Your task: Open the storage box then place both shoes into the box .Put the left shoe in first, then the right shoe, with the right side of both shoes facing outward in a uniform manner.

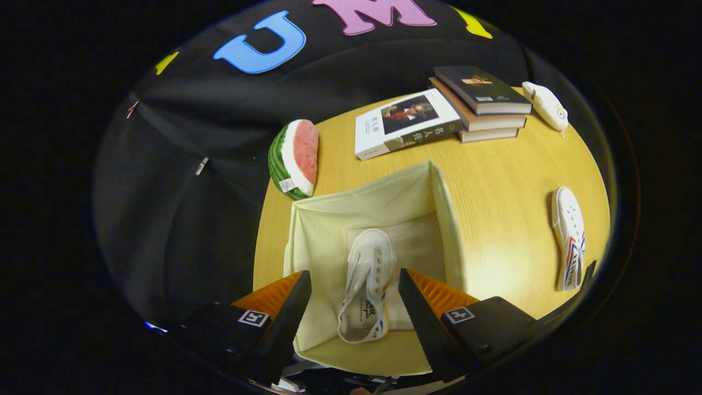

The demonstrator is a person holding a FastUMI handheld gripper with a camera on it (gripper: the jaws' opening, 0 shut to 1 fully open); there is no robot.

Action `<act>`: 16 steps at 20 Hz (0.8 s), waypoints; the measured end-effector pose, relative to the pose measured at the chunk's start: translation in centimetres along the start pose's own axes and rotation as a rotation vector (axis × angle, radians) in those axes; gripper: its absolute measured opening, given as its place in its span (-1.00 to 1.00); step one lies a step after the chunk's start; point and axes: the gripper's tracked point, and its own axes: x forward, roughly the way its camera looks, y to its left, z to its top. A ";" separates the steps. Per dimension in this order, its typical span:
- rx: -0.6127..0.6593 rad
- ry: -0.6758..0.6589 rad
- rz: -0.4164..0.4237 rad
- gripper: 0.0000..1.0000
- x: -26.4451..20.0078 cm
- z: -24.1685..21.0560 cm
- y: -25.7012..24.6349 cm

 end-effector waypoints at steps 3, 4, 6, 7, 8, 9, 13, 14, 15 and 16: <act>-0.038 -0.090 0.041 0.99 -5.4 1.9 -3.3; -0.049 -0.109 0.037 0.98 -6.8 2.2 -5.1; -0.080 -0.142 -0.014 0.98 -9.6 2.5 -10.0; -0.094 -0.153 -0.048 0.98 -10.6 2.3 -12.6; -0.114 -0.169 -0.081 0.98 -11.5 2.2 -15.1; -0.135 -0.178 -0.125 0.98 -12.1 2.0 -17.9; -0.169 -0.171 -0.288 0.97 -13.3 -0.6 -28.1; -0.166 -0.162 -0.318 0.97 -13.2 -1.4 -30.1; -0.170 -0.152 -0.353 0.96 -13.2 -2.1 -32.2; -0.181 -0.139 -0.389 0.96 -13.0 -2.7 -34.2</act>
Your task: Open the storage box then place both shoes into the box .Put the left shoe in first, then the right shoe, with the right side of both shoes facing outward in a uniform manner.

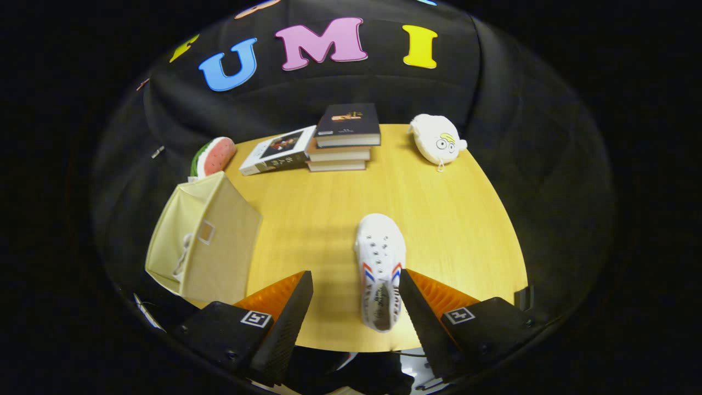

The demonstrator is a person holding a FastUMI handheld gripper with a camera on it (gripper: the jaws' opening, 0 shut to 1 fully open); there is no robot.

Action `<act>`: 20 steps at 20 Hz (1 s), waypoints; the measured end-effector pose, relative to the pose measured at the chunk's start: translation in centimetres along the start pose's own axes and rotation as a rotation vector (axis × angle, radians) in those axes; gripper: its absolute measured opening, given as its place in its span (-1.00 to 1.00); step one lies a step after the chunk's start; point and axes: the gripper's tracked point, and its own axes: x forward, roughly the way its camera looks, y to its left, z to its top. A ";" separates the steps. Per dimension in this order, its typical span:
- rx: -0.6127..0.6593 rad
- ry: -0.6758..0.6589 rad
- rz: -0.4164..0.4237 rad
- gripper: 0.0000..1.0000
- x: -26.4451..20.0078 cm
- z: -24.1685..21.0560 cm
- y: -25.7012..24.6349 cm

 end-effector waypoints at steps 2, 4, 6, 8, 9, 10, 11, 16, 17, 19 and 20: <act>-0.037 0.041 -0.046 0.95 1.2 -2.2 -2.2; -0.062 0.079 -0.063 0.92 3.0 -3.9 -3.5; -0.091 0.120 -0.068 0.83 4.8 -5.5 -4.2; -0.129 0.146 -0.076 0.77 6.3 -6.6 -4.9; -0.139 0.145 -0.088 0.71 7.1 -6.7 -5.4; -0.133 0.140 -0.091 0.69 7.9 -6.6 -5.6; -0.121 0.133 -0.087 0.68 8.6 -6.4 -5.7; -0.074 0.083 -0.035 0.60 10.8 -4.5 -5.1; -0.071 0.070 -0.013 0.58 11.0 -4.2 -4.7; -0.033 0.069 0.065 0.33 12.1 -4.2 -3.1; -0.001 0.073 0.076 -0.02 12.1 -4.4 -2.9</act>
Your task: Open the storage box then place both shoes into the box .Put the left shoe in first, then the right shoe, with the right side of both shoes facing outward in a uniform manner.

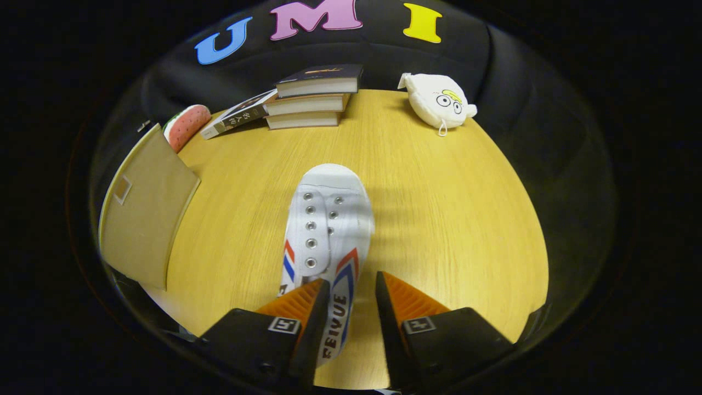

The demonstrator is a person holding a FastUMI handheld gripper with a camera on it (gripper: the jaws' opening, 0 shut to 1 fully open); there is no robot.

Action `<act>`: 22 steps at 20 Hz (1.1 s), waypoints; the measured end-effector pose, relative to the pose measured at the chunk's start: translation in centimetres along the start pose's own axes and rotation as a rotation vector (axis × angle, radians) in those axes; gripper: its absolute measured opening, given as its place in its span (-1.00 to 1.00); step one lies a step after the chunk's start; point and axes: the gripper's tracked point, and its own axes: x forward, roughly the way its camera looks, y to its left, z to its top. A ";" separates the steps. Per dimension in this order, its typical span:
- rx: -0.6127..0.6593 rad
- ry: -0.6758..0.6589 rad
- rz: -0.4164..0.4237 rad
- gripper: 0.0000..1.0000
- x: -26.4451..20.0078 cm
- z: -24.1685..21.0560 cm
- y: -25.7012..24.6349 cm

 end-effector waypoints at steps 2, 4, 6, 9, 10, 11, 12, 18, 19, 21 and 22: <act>0.030 0.016 0.026 -0.41 0.0 0.2 -0.2; 0.112 0.035 0.027 -0.74 -0.5 0.0 -0.5; 0.143 0.042 0.046 -0.89 -1.3 0.6 0.2; 0.196 0.029 0.072 -0.89 -3.1 1.8 1.6; 0.205 0.009 0.079 -0.90 -3.6 2.4 1.8; 0.213 -0.016 0.086 -0.90 -4.2 3.2 2.1; 0.221 -0.032 0.093 -0.89 -4.8 3.9 2.4; 0.219 -0.113 0.148 -0.90 -10.0 8.5 6.9; 0.201 -0.125 0.165 -0.90 -11.1 9.6 8.4; 0.158 -0.140 0.203 -0.90 -12.9 11.2 11.9; 0.144 -0.136 0.226 -0.90 -13.6 11.8 14.0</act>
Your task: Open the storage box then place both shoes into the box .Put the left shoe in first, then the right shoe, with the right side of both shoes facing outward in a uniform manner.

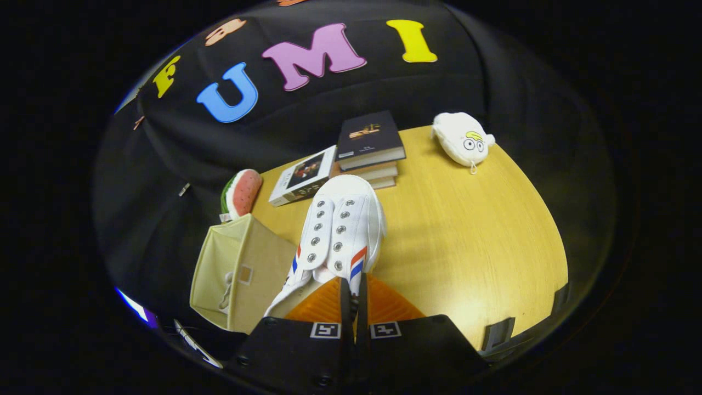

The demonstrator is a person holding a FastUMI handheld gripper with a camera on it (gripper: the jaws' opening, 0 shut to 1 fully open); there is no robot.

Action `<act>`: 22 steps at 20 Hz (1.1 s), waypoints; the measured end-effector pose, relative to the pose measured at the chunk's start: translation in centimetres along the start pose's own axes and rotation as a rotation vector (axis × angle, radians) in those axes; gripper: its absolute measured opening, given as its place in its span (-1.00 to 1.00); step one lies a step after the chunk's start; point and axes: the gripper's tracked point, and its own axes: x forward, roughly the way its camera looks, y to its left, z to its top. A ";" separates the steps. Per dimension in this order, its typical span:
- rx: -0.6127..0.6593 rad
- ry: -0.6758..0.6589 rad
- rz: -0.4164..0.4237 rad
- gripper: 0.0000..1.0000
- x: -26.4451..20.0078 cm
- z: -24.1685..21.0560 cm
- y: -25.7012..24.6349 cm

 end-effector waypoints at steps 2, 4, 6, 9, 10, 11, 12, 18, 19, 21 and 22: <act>-0.027 0.019 0.052 -0.90 0.0 0.3 4.6; -0.056 0.047 0.094 -0.90 0.5 0.1 8.7; -0.066 0.083 0.117 -0.90 1.2 -0.6 12.1; -0.071 0.153 0.128 -0.90 2.6 -2.5 16.2; -0.078 0.175 0.124 -0.90 3.1 -3.2 17.2; -0.090 0.190 0.116 -0.90 3.7 -3.8 17.9; -0.098 0.205 0.105 -0.90 4.1 -4.5 18.3; -0.133 0.218 -0.012 -0.90 6.4 -6.6 18.2; -0.137 0.216 -0.029 -0.90 6.3 -6.7 18.3; -0.137 0.211 -0.048 -0.90 6.4 -6.8 18.6; -0.134 0.214 -0.045 -0.90 6.3 -6.8 18.8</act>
